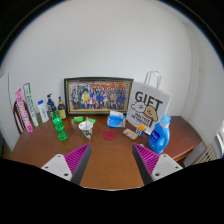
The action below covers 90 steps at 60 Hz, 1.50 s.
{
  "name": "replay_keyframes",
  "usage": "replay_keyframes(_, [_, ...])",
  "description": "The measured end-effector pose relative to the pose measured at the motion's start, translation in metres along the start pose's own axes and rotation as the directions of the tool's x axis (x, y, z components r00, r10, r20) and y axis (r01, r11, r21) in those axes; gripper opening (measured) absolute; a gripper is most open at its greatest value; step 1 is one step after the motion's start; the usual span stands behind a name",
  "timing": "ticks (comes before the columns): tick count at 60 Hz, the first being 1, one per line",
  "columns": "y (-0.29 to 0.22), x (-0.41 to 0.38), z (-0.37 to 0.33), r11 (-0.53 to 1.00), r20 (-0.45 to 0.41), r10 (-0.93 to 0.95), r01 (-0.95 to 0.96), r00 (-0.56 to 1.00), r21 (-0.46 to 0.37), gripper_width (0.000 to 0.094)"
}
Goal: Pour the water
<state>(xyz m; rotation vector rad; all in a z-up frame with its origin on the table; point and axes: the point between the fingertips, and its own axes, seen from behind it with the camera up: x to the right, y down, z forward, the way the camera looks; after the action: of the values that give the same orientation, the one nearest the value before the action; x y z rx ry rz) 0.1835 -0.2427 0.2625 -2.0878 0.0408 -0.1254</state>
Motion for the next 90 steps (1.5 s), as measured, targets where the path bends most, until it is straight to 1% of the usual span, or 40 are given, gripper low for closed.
replay_keyframes(12, [0.01, -0.028, 0.013, 0.999, 0.032, -0.014, 0.015, 0.999, -0.029, 0.0854])
replay_keyframes(17, [0.015, -0.054, 0.022, 0.999, 0.063, -0.025, 0.027, 0.998, -0.032, 0.0856])
replay_keyframes(29, [0.022, -0.162, 0.053, 0.997, 0.18, -0.058, 0.064, 0.982, -0.031, 0.0861])
replay_keyframes(36, [0.017, -0.231, 0.083, 0.999, 0.231, -0.052, 0.053, 0.972, 0.001, 0.0854])
replay_keyframes(46, [-0.006, -0.295, 0.15, 0.997, 0.208, -0.035, 0.019, 0.978, 0.081, 0.0854])
replay_keyframes(52, [-0.018, -0.317, 0.195, 0.993, 0.187, -0.019, -0.004, 0.982, 0.12, 0.0855])
replay_keyframes(55, [-0.024, -0.326, 0.214, 0.99, 0.19, -0.008, -0.019, 0.982, 0.137, 0.0855])
replay_keyframes(60, [-0.028, -0.337, 0.247, 0.986, 0.18, -0.014, -0.016, 0.984, 0.164, 0.0839])
replay_keyframes(65, [-0.026, -0.344, 0.278, 0.985, 0.165, -0.014, -0.015, 0.986, 0.174, 0.0801])
replay_keyframes(68, [-0.023, -0.35, 0.291, 0.984, 0.176, -0.001, -0.03, 0.984, 0.173, 0.0744])
replay_keyframes(71, [-0.023, -0.349, 0.303, 0.982, 0.162, 0.009, -0.039, 0.987, 0.182, 0.0639])
replay_keyframes(73, [-0.025, -0.344, 0.307, 0.98, 0.143, 0.01, -0.038, 0.99, 0.194, 0.0521])
replay_keyframes(75, [-0.026, -0.344, 0.307, 0.977, 0.139, 0.015, -0.044, 0.99, 0.207, 0.0514])
replay_keyframes(78, [-0.027, -0.342, 0.308, 0.974, 0.141, 0.027, -0.057, 0.99, 0.218, 0.0458])
replay_keyframes(80, [-0.027, -0.341, 0.308, 0.973, 0.14, 0.027, -0.058, 0.99, 0.225, 0.04])
replay_keyframes(81, [-0.027, -0.34, 0.308, 0.972, 0.136, 0.027, -0.058, 0.99, 0.227, 0.04])
replay_keyframes(82, [-0.028, -0.34, 0.308, 0.971, 0.132, 0.028, -0.058, 0.991, 0.232, 0.0374])
replay_keyframes(85, [-0.027, -0.339, 0.308, 0.971, 0.126, 0.027, -0.056, 0.992, 0.234, 0.0339])
replay_keyframes(88, [-0.027, -0.338, 0.308, 0.971, 0.124, 0.023, -0.051, 0.992, 0.232, 0.0339])
replay_keyframes(89, [-0.027, -0.338, 0.308, 0.972, 0.125, 0.02, -0.049, 0.992, 0.232, 0.031])
replay_keyframes(90, [-0.028, -0.338, 0.308, 0.972, 0.122, 0.022, -0.05, 0.992, 0.232, 0.031])
